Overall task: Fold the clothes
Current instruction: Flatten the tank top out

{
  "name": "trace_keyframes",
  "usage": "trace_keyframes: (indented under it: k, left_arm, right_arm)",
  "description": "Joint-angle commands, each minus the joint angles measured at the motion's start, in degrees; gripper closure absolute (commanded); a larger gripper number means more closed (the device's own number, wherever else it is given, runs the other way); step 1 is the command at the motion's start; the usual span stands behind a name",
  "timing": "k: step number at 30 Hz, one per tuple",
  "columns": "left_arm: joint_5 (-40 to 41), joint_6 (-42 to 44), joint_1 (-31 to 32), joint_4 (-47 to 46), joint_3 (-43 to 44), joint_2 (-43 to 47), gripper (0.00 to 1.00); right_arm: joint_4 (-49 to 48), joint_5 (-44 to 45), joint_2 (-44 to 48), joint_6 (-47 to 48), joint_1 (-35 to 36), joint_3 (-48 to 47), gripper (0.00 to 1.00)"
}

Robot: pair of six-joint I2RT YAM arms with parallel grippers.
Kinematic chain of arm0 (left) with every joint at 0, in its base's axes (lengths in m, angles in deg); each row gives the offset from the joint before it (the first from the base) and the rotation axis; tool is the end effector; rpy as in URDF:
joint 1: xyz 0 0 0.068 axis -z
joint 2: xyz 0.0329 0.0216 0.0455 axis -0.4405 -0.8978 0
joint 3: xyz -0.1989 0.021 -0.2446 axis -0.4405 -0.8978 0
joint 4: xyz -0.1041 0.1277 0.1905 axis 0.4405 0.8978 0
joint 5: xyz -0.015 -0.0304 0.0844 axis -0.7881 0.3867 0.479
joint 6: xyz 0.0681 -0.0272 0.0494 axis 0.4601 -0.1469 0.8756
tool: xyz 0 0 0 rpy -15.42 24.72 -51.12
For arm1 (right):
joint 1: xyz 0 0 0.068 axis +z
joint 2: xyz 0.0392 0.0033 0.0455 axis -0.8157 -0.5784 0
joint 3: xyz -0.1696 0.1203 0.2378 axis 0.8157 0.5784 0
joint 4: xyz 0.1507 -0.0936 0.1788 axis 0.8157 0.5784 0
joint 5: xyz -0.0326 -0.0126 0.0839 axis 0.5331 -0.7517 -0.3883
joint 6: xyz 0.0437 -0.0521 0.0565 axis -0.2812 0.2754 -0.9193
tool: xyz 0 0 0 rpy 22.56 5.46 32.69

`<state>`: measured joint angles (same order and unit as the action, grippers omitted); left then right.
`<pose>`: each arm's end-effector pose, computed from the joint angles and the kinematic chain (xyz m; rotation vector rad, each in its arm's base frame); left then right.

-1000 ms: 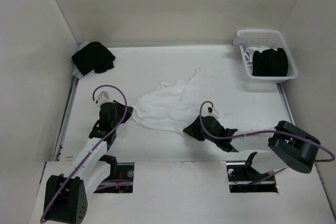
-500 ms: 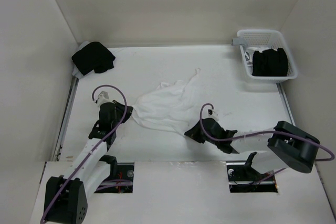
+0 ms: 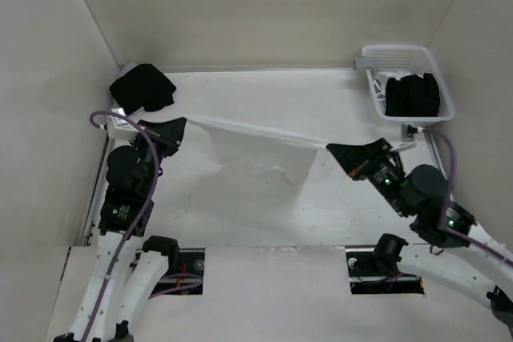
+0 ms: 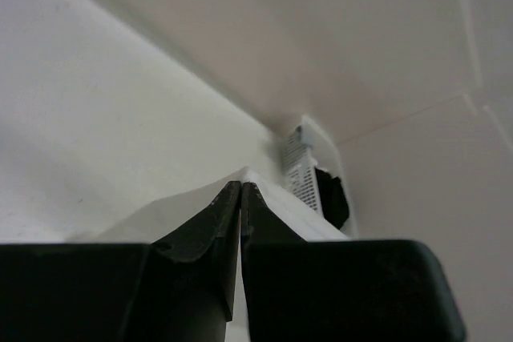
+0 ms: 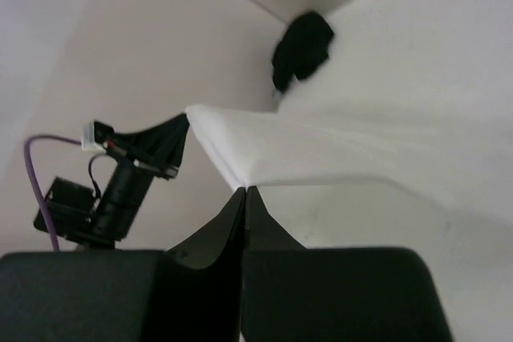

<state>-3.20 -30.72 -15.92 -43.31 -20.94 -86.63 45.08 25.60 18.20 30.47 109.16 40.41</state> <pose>0.1420 -0.0244 0.3641 -0.6314 1.5651 -0.8345 0.0963 0.0853 0.3814 0.3256 1.6741 1.1804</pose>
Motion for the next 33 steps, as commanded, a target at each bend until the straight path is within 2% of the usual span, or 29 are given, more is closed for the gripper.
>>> trace_keyframes:
  k: [1,6,10,13,17,20,26,30,33]
  left_arm:
    - [0.28,-0.71,0.46,3.09,7.57,1.89,0.98]
    - [0.37,-0.8,0.46,6.51,18.2,3.91,0.98]
    - [0.72,-0.8,0.37,6.79,20.86,3.48,0.98]
    - [1.51,-1.06,0.28,5.38,19.02,0.85,0.98]
    - [3.43,-1.41,0.2,0.47,15.59,-5.47,0.98]
    - [5.46,-1.24,-0.51,-4.36,16.45,-13.63,0.98]
    - [3.36,-2.38,-3.41,-8.6,29.71,-31.83,0.99]
    - [3.27,-1.77,-3.85,-8.51,37.02,-35.54,0.99]
    - [3.35,-1.41,-4.11,-8.69,37.47,-35.46,0.99]
  right_arm:
    - [11.79,4.26,0.89,9.09,-0.41,-8.83,1.0]
    - [12.95,5.14,0.81,11.65,2.66,-18.95,1.0]
    - [10.32,5.14,-2.17,13.23,4.69,-20.63,0.99]
    - [6.72,1.02,-7.96,14.63,-0.73,-20.72,0.99]
    - [-0.57,-13.63,-19.11,13.59,-14.35,-21.86,0.99]
    - [-4.98,-21.91,-29.48,12.09,-22.97,-26.93,0.99]
    - [-2.97,-28.87,-47.78,12.18,-30.81,-48.37,0.99]
    - [0.81,-30.02,-51.92,12.62,-32.83,-59.02,0.99]
    - [1.43,-30.72,-51.23,13.06,-33.54,-59.49,0.98]
